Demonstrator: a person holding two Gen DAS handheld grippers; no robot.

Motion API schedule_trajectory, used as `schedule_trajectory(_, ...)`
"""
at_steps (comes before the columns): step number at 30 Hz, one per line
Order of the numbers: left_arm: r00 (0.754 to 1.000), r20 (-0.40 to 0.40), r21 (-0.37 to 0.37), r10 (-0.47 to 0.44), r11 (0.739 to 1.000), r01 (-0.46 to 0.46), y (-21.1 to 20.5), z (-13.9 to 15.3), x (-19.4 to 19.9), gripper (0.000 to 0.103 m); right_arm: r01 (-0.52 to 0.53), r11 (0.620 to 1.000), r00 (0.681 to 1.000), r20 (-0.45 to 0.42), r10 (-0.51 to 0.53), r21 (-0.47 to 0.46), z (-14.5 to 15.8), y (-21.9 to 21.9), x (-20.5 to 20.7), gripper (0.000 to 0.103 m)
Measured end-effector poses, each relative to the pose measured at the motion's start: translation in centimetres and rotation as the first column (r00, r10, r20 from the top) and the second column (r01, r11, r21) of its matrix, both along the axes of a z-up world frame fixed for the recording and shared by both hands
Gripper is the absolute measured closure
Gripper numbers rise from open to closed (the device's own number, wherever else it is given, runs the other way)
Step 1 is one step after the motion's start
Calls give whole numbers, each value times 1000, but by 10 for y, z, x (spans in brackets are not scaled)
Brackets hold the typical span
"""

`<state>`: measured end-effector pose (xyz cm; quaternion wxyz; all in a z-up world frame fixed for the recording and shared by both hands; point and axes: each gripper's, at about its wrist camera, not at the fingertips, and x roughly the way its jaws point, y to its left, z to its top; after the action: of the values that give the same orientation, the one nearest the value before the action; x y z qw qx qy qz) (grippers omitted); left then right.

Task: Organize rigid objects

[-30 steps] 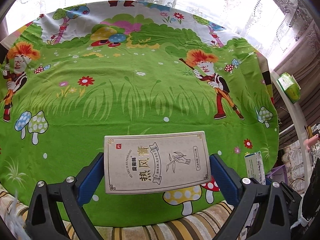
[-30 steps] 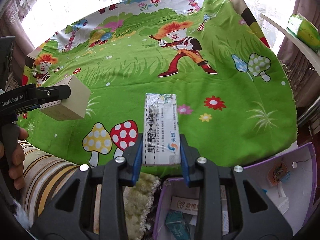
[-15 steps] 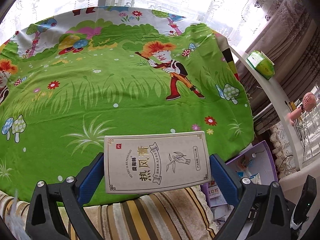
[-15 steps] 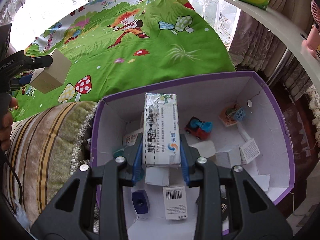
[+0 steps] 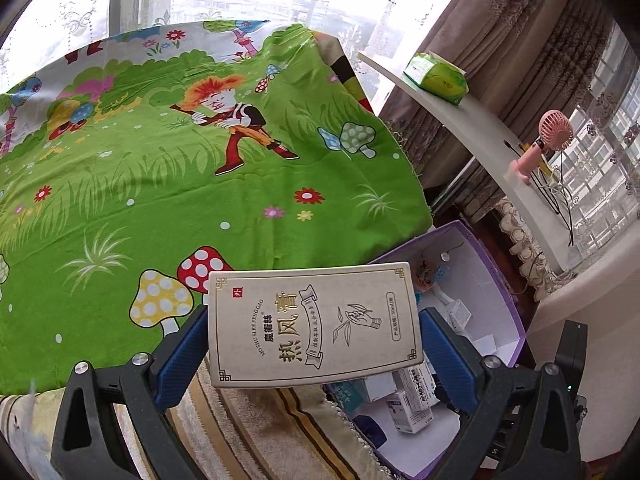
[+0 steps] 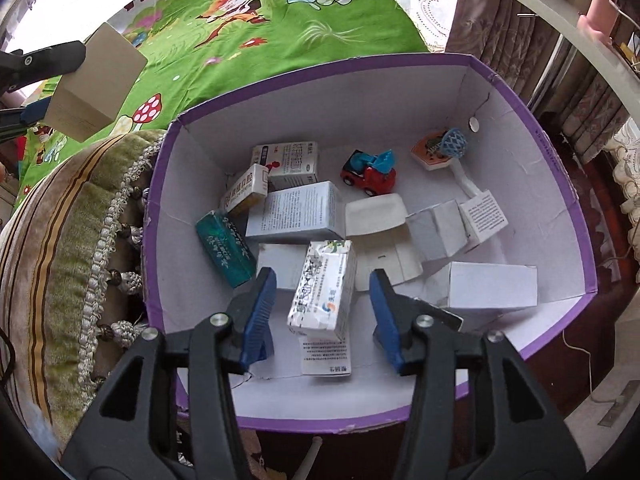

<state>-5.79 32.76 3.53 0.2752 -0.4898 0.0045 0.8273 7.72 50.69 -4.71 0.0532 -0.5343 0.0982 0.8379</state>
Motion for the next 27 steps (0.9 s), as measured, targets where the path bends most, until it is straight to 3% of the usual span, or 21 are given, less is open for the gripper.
schedule_trajectory(9,989,39,3,-144,990,144,34,-8,37,2,81,995,996,-42,-79,63,16,13,11,33)
schedule_trajectory(16,968,134,70,-213,976,206,44,-21,46,1,138,987,990,-47,-135,82,22,23,22,29)
schedule_trajectory(24,942,267,142,-204,975,171,33,-37,41,1,197,969,980,-54,-191,147,34,22,38,25)
schedule_trajectory(27,942,266,168,-203,972,162,22,-34,43,1,222,956,975,-55,-216,193,41,17,45,24)
